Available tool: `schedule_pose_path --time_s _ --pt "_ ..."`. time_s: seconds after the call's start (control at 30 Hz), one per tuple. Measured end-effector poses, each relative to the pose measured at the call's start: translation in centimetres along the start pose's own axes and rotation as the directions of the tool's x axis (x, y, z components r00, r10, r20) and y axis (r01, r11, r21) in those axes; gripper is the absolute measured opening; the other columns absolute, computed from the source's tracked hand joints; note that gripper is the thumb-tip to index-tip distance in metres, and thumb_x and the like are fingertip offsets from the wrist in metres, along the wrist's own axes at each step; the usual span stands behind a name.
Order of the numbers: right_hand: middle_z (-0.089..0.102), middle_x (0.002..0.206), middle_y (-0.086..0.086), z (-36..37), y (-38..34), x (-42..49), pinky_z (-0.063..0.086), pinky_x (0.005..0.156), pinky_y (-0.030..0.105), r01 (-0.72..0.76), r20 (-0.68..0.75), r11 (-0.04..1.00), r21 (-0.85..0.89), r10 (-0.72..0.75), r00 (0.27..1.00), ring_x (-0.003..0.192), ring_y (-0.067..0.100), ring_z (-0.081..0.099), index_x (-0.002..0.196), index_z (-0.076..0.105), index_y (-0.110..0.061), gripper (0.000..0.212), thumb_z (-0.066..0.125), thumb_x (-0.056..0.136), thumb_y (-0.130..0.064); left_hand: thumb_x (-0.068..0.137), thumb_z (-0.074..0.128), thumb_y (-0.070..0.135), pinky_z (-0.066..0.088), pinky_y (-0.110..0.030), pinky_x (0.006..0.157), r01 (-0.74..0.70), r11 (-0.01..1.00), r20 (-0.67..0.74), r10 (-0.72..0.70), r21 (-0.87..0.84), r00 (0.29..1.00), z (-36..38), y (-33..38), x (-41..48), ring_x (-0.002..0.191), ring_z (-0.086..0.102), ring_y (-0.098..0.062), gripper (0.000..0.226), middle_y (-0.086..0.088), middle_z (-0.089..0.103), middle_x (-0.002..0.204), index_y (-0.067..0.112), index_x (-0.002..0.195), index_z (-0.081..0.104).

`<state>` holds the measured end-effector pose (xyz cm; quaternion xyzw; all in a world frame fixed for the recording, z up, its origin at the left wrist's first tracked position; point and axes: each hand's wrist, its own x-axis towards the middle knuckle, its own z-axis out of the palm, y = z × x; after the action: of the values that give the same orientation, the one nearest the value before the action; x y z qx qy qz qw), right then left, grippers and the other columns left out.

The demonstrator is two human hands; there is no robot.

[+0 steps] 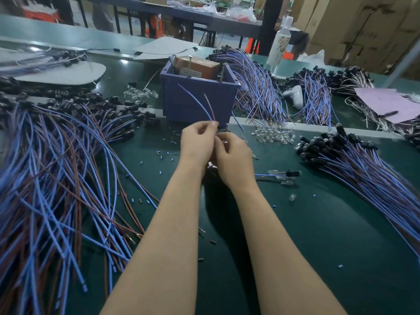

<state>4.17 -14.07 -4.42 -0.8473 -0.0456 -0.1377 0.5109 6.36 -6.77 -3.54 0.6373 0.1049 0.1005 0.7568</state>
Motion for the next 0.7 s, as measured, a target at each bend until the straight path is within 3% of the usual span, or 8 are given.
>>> schedule_pose_path --time_s 0.07,0.17,0.27,0.37,0.43,0.53,0.6,0.7 --pt "0.07 0.096 0.01 0.16 0.1 0.31 0.052 0.085 0.042 -0.096 0.023 0.987 0.129 0.094 0.995 0.09 0.025 0.066 0.099 0.064 -0.012 0.014 0.052 0.094 -0.015 0.096 0.053 0.015 0.049 -0.024 0.061 0.006 0.999 0.061 -0.009 0.041 0.998 0.03 -0.14 -0.08 0.074 0.062 -0.018 0.017 -0.004 0.066 0.081 0.013 0.088 0.068" --pt "0.067 0.084 0.011 0.2 0.26 0.66 0.054 0.084 0.045 -0.191 0.029 0.926 0.325 0.193 0.981 0.078 0.023 0.064 0.085 0.063 -0.014 0.009 0.056 0.092 -0.012 0.096 0.053 0.013 0.048 -0.022 0.057 -0.006 1.0 0.053 0.006 0.006 0.999 0.08 -0.2 -0.04 0.075 0.061 -0.02 0.017 -0.007 0.066 0.082 0.005 0.092 0.068" --pt "0.066 0.079 0.01 0.01 0.55 1.01 0.053 0.087 0.048 -0.201 -0.032 0.88 0.43 0.237 0.971 0.077 0.023 0.062 0.084 0.064 -0.01 0.011 0.057 0.092 -0.011 0.095 0.053 0.012 0.049 -0.027 0.062 -0.044 0.998 0.046 0.046 -0.039 0.998 0.11 -0.24 -0.03 0.073 0.059 -0.02 0.018 -0.002 0.064 0.074 0.01 0.082 0.066" --pt "0.067 0.073 0.004 -0.35 0.52 1.11 0.054 0.086 0.046 -0.139 -0.158 0.864 0.485 0.243 0.957 0.074 0.02 0.064 0.079 0.058 -0.019 0.019 0.053 0.095 -0.012 0.095 0.054 0.014 0.048 -0.022 0.066 -0.167 0.986 -0.048 0.167 -0.008 0.985 0.08 -0.21 -0.02 0.069 0.058 -0.01 0.016 0.004 0.064 0.073 0.011 0.084 0.064" --pt "0.066 0.068 -0.002 -0.52 0.24 1.01 0.056 0.08 0.042 -0.044 -0.275 0.899 0.437 0.18 0.944 0.071 0.017 0.064 0.082 0.054 -0.023 0.019 0.05 0.097 -0.013 0.097 0.052 0.017 0.048 -0.027 0.069 -0.304 0.95 -0.132 0.312 0.075 0.941 0.19 -0.14 -0.17 0.065 0.057 -0.007 0.015 0.005 0.063 0.07 0.012 0.086 0.06" --pt "0.063 0.066 -0.008 -0.36 -0.15 0.62 0.055 0.08 0.043 0.077 -0.375 0.944 0.322 0.053 0.926 0.071 0.016 0.065 0.093 0.051 -0.021 0.01 0.047 0.097 -0.013 0.098 0.049 0.019 0.046 -0.02 0.063 -0.445 0.878 -0.199 0.475 0.179 0.857 0.45 0.0 -0.66 0.054 0.054 0.0 0.013 0.011 0.058 0.061 0.015 0.088 0.057" --pt "0.063 0.068 -0.007 -0.14 -0.31 0.41 0.053 0.081 0.043 0.104 -0.383 0.953 0.285 0.013 0.924 0.073 0.017 0.064 0.105 0.048 -0.018 0.009 0.046 0.098 -0.013 0.098 0.049 0.019 0.046 -0.024 0.066 -0.436 0.873 -0.209 0.478 0.218 0.853 0.35 -0.13 -0.61 0.057 0.054 -0.002 0.014 0.011 0.057 0.061 0.015 0.089 0.058" --pt "0.063 0.07 -0.007 -0.05 -0.27 0.34 0.053 0.081 0.039 0.093 -0.362 0.963 0.251 0.004 0.932 0.074 0.015 0.063 0.114 0.046 -0.02 0.017 0.045 0.098 -0.014 0.098 0.047 0.017 0.048 -0.032 0.074 -0.342 0.908 -0.166 0.386 0.242 0.907 -0.03 -0.52 -0.13 0.064 0.055 -0.011 0.017 0.009 0.056 0.062 0.012 0.09 0.062"
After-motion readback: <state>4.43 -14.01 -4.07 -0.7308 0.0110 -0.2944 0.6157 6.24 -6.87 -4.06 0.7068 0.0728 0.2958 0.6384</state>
